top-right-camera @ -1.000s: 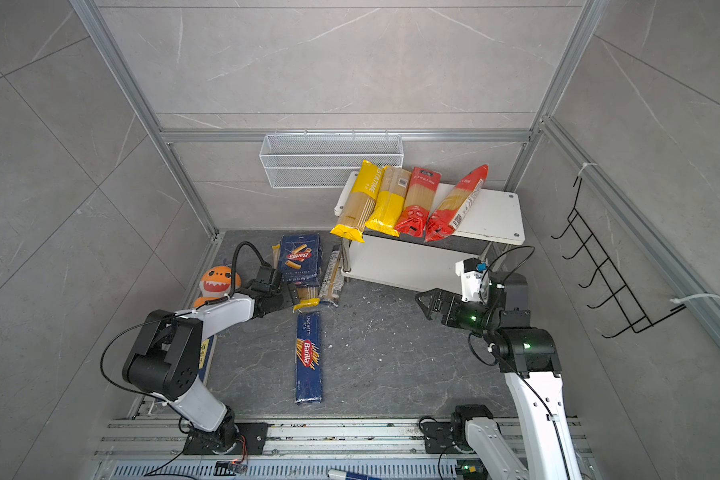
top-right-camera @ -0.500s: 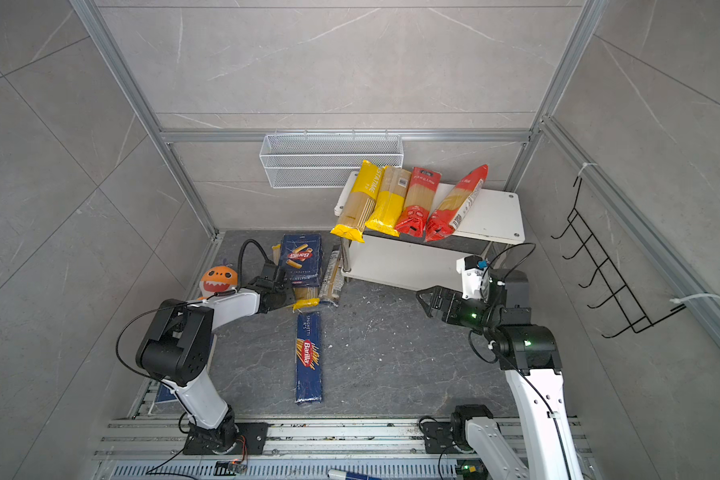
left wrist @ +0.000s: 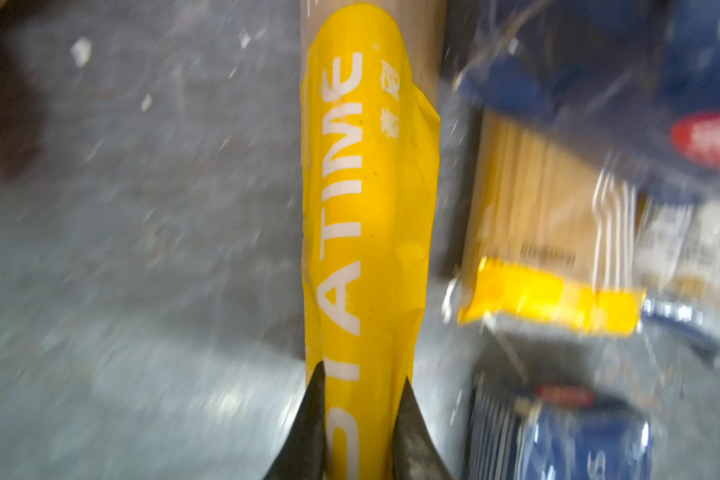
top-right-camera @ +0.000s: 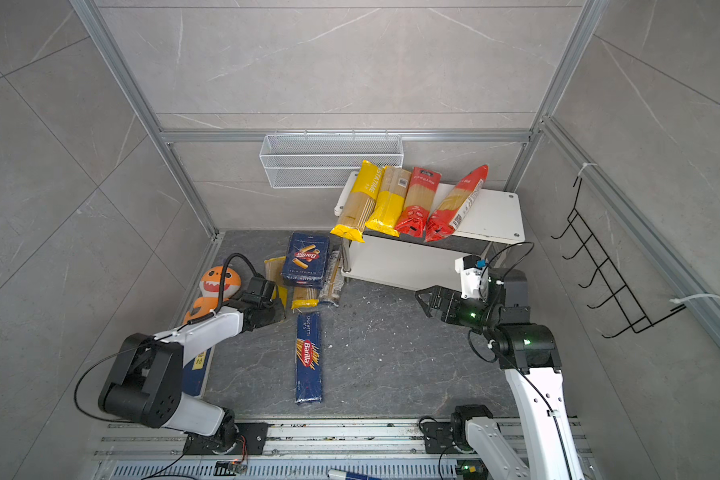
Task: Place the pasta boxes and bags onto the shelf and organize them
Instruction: 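Grasp the yellow-ended spaghetti bag with the left gripper and lift it upright, then reach the right gripper to the upright bag held by the left gripper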
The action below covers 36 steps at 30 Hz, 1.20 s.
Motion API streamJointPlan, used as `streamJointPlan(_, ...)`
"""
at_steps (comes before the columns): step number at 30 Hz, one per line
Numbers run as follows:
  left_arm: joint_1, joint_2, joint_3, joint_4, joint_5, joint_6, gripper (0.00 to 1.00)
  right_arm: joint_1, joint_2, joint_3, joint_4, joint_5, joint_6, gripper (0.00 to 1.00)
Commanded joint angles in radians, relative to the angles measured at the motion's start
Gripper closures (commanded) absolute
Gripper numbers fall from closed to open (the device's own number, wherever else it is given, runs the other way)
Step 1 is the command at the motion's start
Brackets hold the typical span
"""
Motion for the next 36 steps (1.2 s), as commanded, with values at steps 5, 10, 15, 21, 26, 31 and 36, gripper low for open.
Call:
streamJointPlan(5,-0.006,-0.350,0.006,-0.182,0.105,-0.047,1.00,0.032,-0.024,-0.017,0.015,-0.052,0.045,0.05)
streamJointPlan(10,-0.024,-0.500,0.036,-0.250,0.226,-0.082,1.00,0.079,-0.062,-0.114,0.075,-0.064,0.109,0.05)
streamJointPlan(15,-0.061,-0.578,0.067,-0.231,0.318,-0.118,1.00,0.176,-0.070,-0.259,0.209,-0.095,0.213,0.05)
streamJointPlan(21,-0.108,-0.657,0.085,-0.247,0.350,-0.163,1.00,0.469,0.017,-0.320,0.363,0.077,0.298,0.04)
streamJointPlan(26,-0.112,-0.762,0.100,-0.348,0.323,-0.155,1.00,0.709,0.193,-0.276,0.474,0.216,0.330,0.04)
streamJointPlan(31,-0.112,-0.851,0.106,-0.396,0.336,-0.160,1.00,0.819,0.362,-0.253,0.664,0.230,0.384,0.02)
streamJointPlan(36,-0.112,-0.904,0.114,-0.410,0.386,-0.164,1.00,0.858,0.481,-0.205,0.812,0.201,0.431,0.01)
